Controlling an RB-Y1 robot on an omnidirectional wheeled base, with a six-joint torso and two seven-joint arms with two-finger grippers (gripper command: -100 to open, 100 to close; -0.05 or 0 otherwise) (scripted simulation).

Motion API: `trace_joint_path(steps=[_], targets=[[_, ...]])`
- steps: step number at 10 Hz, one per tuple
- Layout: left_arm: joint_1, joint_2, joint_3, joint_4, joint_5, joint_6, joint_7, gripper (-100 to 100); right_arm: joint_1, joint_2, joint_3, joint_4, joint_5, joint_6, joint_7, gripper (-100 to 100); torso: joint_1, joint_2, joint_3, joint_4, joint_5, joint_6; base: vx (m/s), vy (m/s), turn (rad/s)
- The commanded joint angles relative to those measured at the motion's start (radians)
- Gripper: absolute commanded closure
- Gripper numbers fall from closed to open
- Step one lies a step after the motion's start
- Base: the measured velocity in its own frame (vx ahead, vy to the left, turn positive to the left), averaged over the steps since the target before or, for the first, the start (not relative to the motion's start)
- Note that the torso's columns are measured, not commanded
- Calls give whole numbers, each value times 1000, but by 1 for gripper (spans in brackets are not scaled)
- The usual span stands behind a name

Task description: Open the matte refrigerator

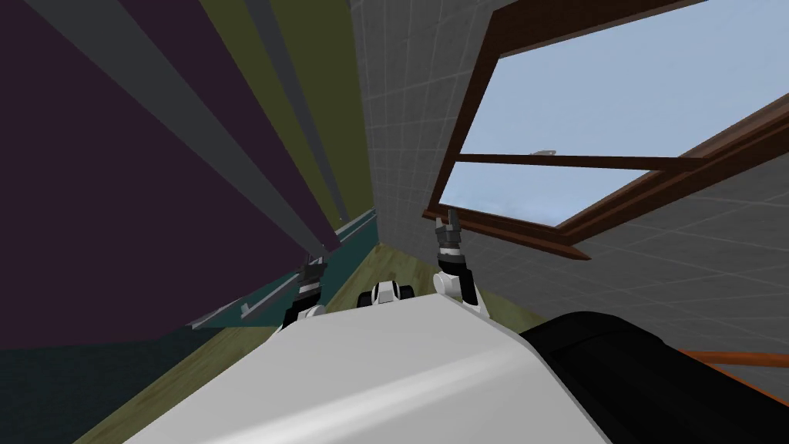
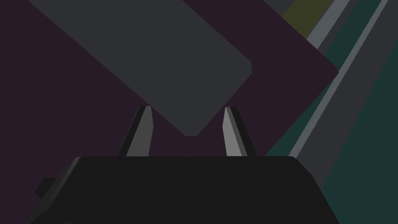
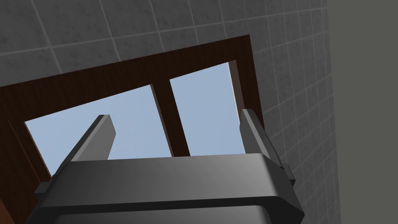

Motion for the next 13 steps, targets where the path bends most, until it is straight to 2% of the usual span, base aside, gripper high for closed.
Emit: trace_joint_path(steps=[1,3,9,10,11,13], targets=[[15,26,-45,-23,-18,-13,20,100,0,0,0,0,0,0,0,0,0,-5,-3,-1,-1,-3,-145,74,-127],[27,53,-84,-46,-35,-29,38,100,0,0,0,0,0,0,0,0,3,4,3,-1,3,-1,-229,137,-160],[62,133,-202,-115,-83,-78,94,100,0,0,0,0,0,0,0,0,-1,4,2,1,0,-2,-192,91,-124],[60,127,-186,-99,-74,-63,87,100,0,0,0,0,0,0,0,0,-3,4,2,1,0,-1,-83,33,-24],[68,153,-228,-112,-97,-85,106,100,0,0,0,0,0,0,0,0,-3,-2,-1,0,-1,-3,-101,113,-146],[73,178,-264,-127,-119,-108,122,100,0,0,0,0,0,0,0,0,2,5,3,0,3,0,-199,183,-206]])
